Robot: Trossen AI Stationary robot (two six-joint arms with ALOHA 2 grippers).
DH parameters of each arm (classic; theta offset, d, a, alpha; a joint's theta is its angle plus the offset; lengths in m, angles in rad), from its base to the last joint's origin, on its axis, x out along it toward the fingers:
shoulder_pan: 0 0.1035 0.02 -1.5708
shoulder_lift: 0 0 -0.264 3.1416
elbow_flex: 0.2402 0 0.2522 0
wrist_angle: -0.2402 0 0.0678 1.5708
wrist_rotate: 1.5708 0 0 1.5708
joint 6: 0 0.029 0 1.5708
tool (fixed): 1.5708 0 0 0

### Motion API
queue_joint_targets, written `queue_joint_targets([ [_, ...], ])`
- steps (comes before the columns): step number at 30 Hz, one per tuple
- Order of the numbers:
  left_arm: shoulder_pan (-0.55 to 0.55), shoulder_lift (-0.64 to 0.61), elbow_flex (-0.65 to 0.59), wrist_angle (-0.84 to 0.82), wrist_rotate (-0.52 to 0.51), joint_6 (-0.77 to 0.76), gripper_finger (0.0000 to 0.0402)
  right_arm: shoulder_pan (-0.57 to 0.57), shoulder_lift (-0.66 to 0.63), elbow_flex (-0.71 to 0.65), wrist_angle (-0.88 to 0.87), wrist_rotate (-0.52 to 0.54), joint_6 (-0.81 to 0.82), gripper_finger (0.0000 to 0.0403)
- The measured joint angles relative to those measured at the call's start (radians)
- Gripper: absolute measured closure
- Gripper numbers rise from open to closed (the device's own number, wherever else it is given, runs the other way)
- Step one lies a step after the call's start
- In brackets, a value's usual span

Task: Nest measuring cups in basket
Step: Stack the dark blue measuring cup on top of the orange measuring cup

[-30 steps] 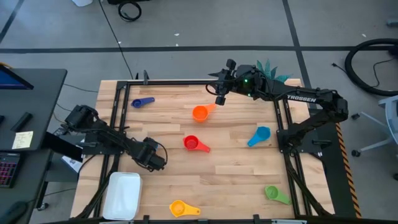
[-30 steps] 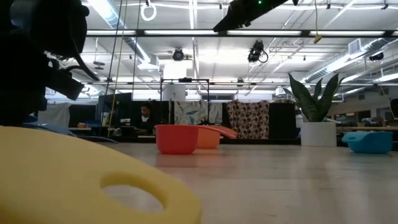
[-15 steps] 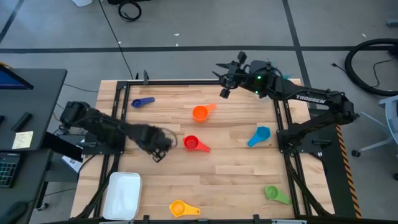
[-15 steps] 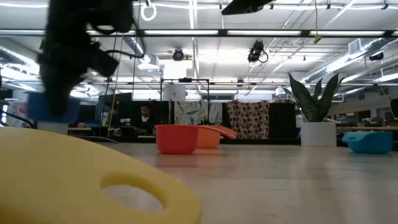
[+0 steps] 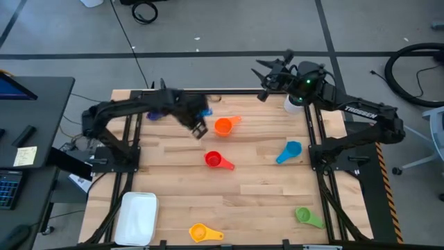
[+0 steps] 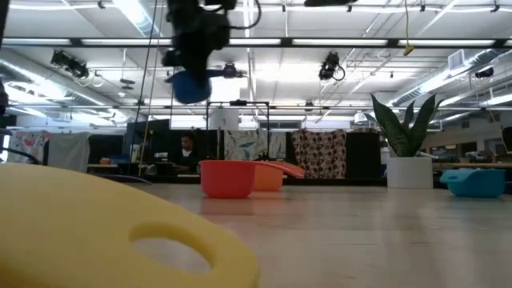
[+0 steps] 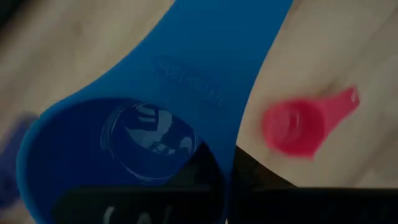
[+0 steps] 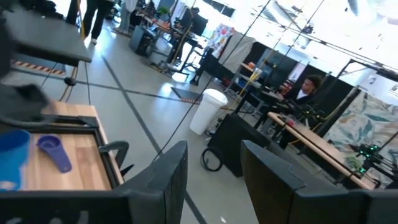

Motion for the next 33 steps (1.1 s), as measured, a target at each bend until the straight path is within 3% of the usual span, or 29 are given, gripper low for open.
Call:
queue_joint_targets([
  [7, 0.067, 0.268, 0.296, -0.050, 0.013, 0.138, 0.0391, -0.009, -0.025, 0.000, -0.008, 0.000, 0.000, 0.0247],
  [15, 0.085, 0.477, 0.544, -0.034, 0.099, 0.077, 0.0391, -0.020, -0.059, 0.000, -0.030, 0.084, -0.026, 0.0247],
  [25, 0.051, 0.553, 0.574, -0.027, 0.108, -0.123, 0.0391, -0.023, -0.114, 0.000, -0.036, 0.193, -0.129, 0.0247],
  [33, 0.031, 0.564, 0.575, 0.041, 0.105, -0.154, 0.0391, -0.021, -0.149, 0.000, -0.036, 0.266, -0.228, 0.0247],
])
